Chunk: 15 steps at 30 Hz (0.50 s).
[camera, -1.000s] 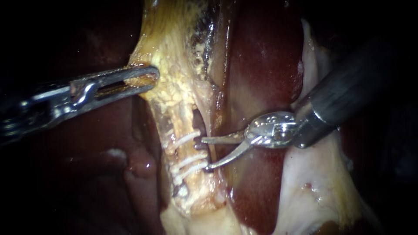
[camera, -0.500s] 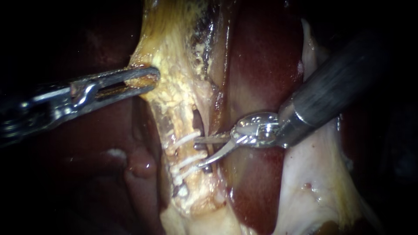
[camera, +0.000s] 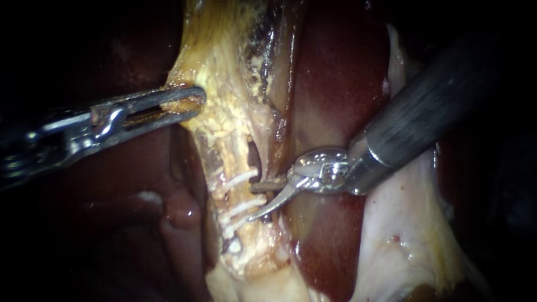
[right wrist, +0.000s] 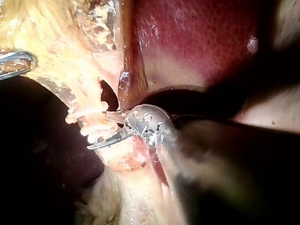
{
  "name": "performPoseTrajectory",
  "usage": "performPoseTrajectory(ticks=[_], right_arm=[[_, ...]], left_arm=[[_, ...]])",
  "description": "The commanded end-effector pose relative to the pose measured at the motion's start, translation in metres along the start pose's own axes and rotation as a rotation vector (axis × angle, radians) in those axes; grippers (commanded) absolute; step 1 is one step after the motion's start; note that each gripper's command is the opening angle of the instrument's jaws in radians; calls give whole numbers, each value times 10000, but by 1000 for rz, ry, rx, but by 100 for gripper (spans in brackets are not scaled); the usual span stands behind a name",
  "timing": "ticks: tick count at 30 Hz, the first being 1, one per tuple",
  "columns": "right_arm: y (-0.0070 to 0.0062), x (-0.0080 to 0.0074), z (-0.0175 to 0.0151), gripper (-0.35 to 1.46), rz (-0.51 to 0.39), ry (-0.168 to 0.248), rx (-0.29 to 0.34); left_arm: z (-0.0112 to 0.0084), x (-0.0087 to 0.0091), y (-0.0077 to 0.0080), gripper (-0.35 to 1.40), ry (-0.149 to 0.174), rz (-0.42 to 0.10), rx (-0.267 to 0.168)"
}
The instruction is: Go to the cutting position left tube
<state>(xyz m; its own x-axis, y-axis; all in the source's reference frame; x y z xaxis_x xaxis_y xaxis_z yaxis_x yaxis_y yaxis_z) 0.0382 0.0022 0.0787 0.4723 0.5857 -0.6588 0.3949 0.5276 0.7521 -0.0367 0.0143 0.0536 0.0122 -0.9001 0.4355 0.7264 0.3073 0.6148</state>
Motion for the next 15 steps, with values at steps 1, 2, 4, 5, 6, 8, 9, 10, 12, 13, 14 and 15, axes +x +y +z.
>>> performPoseTrajectory(ticks=[1, 2, 4, 5, 6, 8, 9, 10, 12, 13, 14, 15], right_arm=[[0, 1, 3, 116, -4, 4, 7], [0, 3, 6, 116, -9, 10, 16], [1, 5, 11, 116, -8, 12, 27], [2, 6, 14, 116, -11, 13, 32], [3, 6, 15, 116, -12, 15, 34], [4, 6, 19, 116, -10, 18, 40], [5, 6, 20, 116, -10, 18, 40], [5, 6, 21, 116, -11, 20, 42], [6, 6, 23, 116, -12, 25, 44], [7, 6, 24, 116, -14, 30, 47], [7, 7, 25, 116, -9, 33, 50], [8, 7, 26, 114, -11, 39, 56]], left_arm=[[1, 1, 1, -35, 1, 0, 3], [2, 1, 2, -35, 1, 0, 3], [2, 1, 2, -35, 1, 0, 3], [2, 1, 2, -35, 1, 0, 3], [2, 1, 2, -35, 1, 0, 3], [2, 1, 2, -35, 1, 0, 3], [2, 1, 2, -35, 1, 0, 3], [2, 1, 2, -35, 1, 0, 3], [2, 1, 2, -35, 1, 0, 3], [3, 1, 2, -35, 1, 0, 3], [3, 1, 1, -35, 0, 0, 3], [3, 0, 1, -35, 0, 0, 2]])
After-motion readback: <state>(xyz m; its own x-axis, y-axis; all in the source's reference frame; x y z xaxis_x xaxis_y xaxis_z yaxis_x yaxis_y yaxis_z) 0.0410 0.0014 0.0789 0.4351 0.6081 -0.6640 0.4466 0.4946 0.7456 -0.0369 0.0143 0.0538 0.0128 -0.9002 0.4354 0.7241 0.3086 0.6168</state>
